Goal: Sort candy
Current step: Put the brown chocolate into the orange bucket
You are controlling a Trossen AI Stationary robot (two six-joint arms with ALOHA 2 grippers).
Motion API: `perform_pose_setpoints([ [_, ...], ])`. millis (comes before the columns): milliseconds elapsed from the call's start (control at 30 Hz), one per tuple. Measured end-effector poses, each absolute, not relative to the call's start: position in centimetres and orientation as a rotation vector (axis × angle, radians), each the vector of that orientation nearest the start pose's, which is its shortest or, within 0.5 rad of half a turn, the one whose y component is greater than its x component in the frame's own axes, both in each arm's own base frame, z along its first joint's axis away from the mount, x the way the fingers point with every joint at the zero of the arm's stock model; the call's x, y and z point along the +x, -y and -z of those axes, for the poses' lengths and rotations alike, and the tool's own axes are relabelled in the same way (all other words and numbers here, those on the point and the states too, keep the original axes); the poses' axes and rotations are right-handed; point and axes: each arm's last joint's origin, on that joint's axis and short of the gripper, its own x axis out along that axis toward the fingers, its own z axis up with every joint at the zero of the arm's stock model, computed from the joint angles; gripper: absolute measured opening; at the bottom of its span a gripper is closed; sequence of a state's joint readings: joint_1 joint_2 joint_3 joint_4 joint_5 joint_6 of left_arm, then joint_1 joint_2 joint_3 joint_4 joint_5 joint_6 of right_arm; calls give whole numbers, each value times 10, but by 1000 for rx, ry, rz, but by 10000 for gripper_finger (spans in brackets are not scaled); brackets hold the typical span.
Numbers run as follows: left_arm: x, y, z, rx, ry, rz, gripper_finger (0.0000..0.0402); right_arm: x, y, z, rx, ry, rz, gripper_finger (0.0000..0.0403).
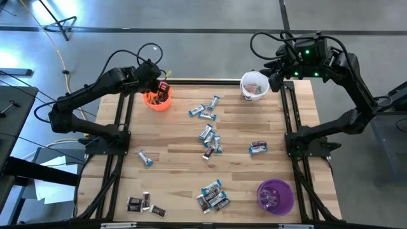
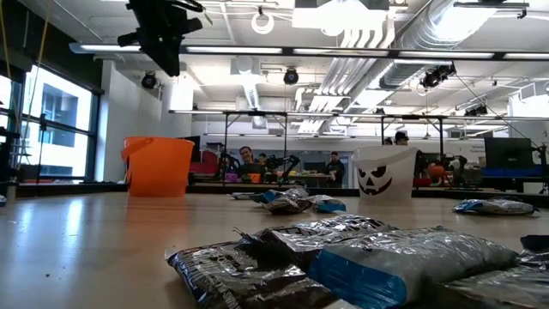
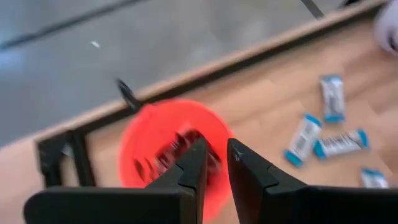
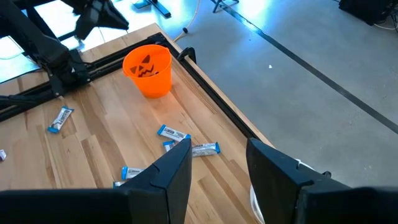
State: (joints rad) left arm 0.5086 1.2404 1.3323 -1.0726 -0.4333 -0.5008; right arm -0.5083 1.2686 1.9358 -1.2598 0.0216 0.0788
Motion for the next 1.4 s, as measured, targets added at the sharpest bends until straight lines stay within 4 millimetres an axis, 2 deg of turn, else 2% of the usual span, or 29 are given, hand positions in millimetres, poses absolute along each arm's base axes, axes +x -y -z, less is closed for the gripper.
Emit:
perform_pose_setpoints([
  [333,207,-87,-355,-509,-805,-915,51,154,87,-500,219,-561,537,149],
  [767,231,-48,-365,-522,-618,-797,51,154,87,-500,219,-562,538,149],
  [967,234,-40,-367,-500,-586,-805,51,154,87,-500,219,-562,538,149],
  [1167,242,-36,-361,-505,-602,-811,51,154,87,-500,219,-562,537,149],
  [1400,265,-23,-340,-503,-725,-729,51,154,87,-500,219,-562,537,149],
])
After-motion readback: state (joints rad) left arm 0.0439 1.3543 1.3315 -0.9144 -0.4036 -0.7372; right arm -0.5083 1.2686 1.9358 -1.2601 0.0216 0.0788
